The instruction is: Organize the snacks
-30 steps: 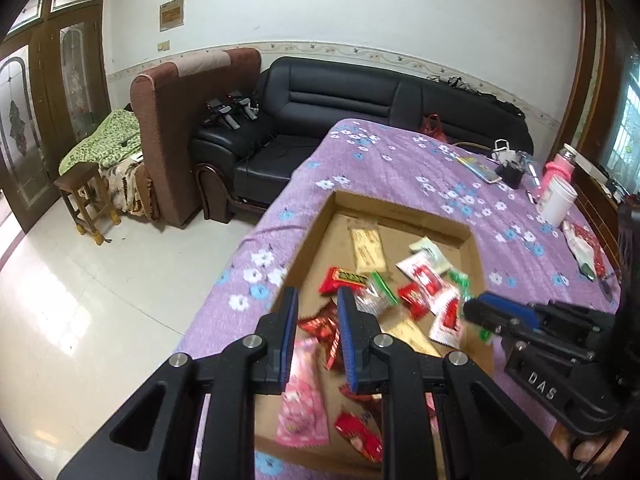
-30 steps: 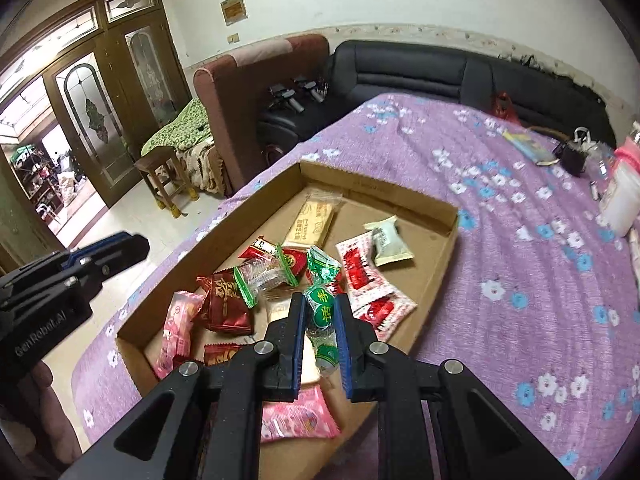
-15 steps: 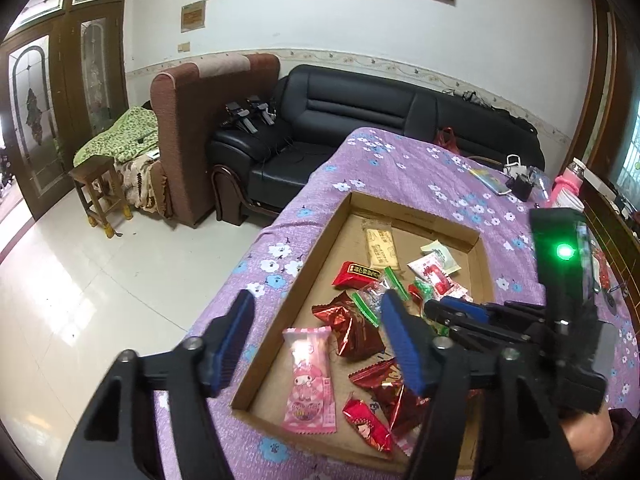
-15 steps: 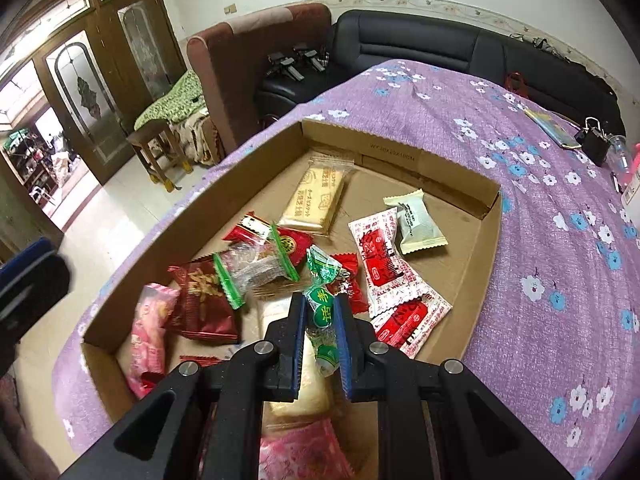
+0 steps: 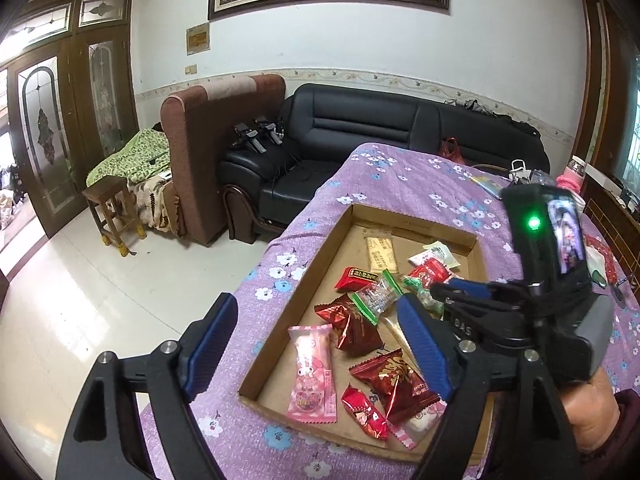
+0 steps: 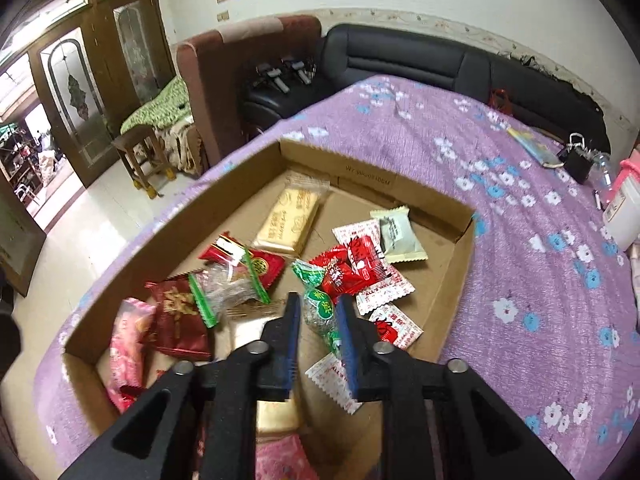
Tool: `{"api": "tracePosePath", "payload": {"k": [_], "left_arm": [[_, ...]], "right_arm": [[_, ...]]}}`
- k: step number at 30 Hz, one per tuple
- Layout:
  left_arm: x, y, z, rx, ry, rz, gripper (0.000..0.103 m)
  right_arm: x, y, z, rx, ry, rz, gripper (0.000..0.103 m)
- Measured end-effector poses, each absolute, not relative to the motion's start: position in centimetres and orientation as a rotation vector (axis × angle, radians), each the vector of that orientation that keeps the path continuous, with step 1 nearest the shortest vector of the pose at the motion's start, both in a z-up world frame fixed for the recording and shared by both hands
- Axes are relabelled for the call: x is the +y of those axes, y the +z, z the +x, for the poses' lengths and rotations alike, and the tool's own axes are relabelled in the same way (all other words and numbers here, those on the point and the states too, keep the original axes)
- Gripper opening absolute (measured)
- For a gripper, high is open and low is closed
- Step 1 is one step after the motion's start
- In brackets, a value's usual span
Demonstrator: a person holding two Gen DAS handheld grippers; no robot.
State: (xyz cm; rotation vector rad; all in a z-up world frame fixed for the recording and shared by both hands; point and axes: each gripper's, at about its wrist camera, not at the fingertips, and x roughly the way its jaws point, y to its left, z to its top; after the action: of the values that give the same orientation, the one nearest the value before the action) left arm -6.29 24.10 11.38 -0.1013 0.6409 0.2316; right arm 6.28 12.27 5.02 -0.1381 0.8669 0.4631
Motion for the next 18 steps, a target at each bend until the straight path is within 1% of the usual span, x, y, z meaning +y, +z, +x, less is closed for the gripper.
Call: {"api": "tracePosePath", "payload": {"k": [2, 4, 6, 8, 12, 13, 18], "left_arm": [[24.0, 11.5, -6.7, 0.638, 0.235, -0.102, 0.082], [23.9, 11.7, -7.0, 0.636, 0.241, -0.103, 0.082], [23.8, 11.9, -7.4, 0.634, 0.252, -0.105, 0.084], [23.8, 12.1, -7.9, 0.63, 0.264, -0.106, 0.091], [23.2, 12.7, -9.4, 0.592, 0.307, -0.089, 0.095], [23.0, 13.0, -9.8, 0.578, 0.321, -0.081, 0.098], [21.5, 14.3, -12.2, 0.495, 0.357, -0.06, 0.1]], "right_arm": [[12.0, 5.9, 5.4, 0.834, 0.467, -0.141, 0.04], [11.8, 6.7, 4.4, 0.802, 0.472, -0.147, 0.044], [11.4, 7.6, 3.2, 0.774, 0.479, -0.145, 0.045], [10.9, 8.2, 1.9, 0.753, 0.485, -0.135, 0.048], [9.0, 9.2, -0.9, 0.704, 0.489, -0.102, 0.056], [8.4, 9.4, -1.7, 0.693, 0.487, -0.094, 0.058], [5.9, 9.5, -5.1, 0.65, 0.456, -0.09, 0.059]]}}
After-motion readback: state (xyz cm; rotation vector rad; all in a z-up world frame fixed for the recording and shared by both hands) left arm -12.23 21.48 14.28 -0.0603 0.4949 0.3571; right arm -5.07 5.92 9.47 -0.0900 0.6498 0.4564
